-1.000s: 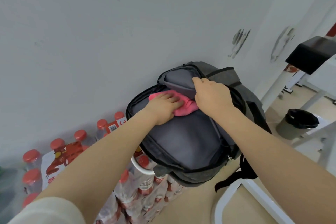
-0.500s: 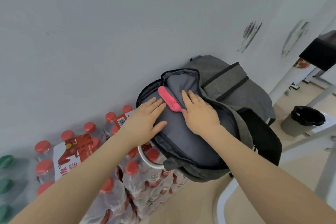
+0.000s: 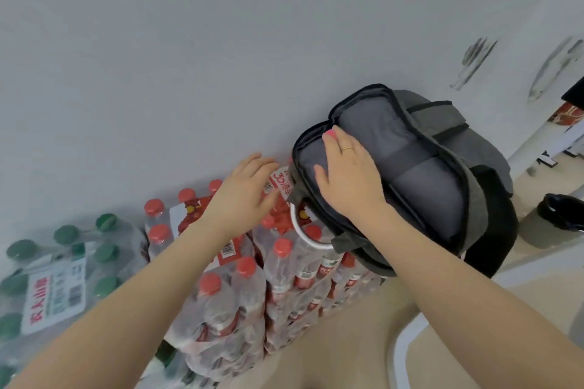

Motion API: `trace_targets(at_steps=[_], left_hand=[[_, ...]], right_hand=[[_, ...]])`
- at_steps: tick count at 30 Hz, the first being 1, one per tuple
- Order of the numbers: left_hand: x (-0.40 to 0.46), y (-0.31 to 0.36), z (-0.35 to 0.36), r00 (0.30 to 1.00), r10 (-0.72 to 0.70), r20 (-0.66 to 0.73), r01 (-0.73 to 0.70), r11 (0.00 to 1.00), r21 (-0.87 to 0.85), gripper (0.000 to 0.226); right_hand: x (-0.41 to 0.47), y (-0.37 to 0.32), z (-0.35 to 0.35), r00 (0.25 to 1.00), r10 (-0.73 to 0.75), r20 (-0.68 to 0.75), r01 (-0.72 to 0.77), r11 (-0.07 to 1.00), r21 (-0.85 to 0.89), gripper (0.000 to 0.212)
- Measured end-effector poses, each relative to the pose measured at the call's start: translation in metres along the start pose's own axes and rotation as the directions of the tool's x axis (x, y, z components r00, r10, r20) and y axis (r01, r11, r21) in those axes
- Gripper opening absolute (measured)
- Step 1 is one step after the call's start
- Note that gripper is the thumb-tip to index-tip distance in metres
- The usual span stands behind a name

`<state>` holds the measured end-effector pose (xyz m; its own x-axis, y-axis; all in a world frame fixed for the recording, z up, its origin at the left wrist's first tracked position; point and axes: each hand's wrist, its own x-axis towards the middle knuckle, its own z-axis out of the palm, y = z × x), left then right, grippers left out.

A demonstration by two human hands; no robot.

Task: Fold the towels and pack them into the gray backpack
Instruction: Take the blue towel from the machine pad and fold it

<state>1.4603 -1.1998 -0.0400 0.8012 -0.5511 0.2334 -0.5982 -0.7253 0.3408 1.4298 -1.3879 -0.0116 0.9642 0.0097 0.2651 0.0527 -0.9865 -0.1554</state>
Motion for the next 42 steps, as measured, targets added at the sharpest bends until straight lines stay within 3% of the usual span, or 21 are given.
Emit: trace_targets(at_steps=[5,9,14,17,19,27,31,35,39,42], left_hand=[[-0.083,-0.010,-0.004,0.968,-0.238,-0.084,0.234,0.971,-0.051,0.055],[-0.172,-0.004,0.001,0.853,-0.501,-0.147,0.502,0.864,-0.032,0.050],[-0.302,0.039,0.014,0.567,-0.797,-0.209,0.801,0.593,-0.084,0.044],[-0.381,0.073,0.010,0.389,-0.894,-0.223,0.906,0.415,-0.084,0.058],[-0.431,0.096,0.006,0.229,-0.931,-0.284,0.957,0.269,-0.111,0.053],[-0.633,0.223,0.009,-0.308,-0.826,-0.472,0.939,-0.184,-0.291,0.043],[-0.743,0.293,0.011,-0.540,-0.685,-0.489,0.838,-0.383,-0.389,0.043],[-0.851,0.364,-0.001,-0.677,-0.574,-0.462,0.736,-0.507,-0.448,0.042],[-0.947,0.416,-0.028,-0.720,-0.498,-0.482,0.689,-0.595,-0.414,0.042],[-1.006,0.430,-0.050,-0.780,-0.445,-0.441,0.624,-0.605,-0.494,0.043]], right_hand=[[-0.036,-0.067,0.025,0.913,-0.364,0.184,0.332,0.925,0.183,0.044],[-0.061,-0.111,0.047,0.742,-0.591,0.316,0.536,0.807,0.250,0.041],[-0.113,-0.177,0.068,0.447,-0.793,0.414,0.704,0.598,0.384,0.035],[-0.163,-0.232,0.075,0.259,-0.851,0.457,0.691,0.494,0.527,0.034],[-0.205,-0.270,0.072,0.108,-0.891,0.440,0.724,0.374,0.580,0.034],[-0.433,-0.392,0.050,-0.409,-0.846,0.341,0.745,-0.094,0.660,0.035],[-0.556,-0.447,0.029,-0.582,-0.754,0.305,0.703,-0.279,0.654,0.036],[-0.675,-0.500,-0.004,-0.676,-0.698,0.235,0.631,-0.384,0.674,0.035],[-0.779,-0.552,-0.033,-0.741,-0.649,0.173,0.575,-0.480,0.662,0.036],[-0.835,-0.591,-0.050,-0.764,-0.626,0.159,0.549,-0.501,0.669,0.034]])
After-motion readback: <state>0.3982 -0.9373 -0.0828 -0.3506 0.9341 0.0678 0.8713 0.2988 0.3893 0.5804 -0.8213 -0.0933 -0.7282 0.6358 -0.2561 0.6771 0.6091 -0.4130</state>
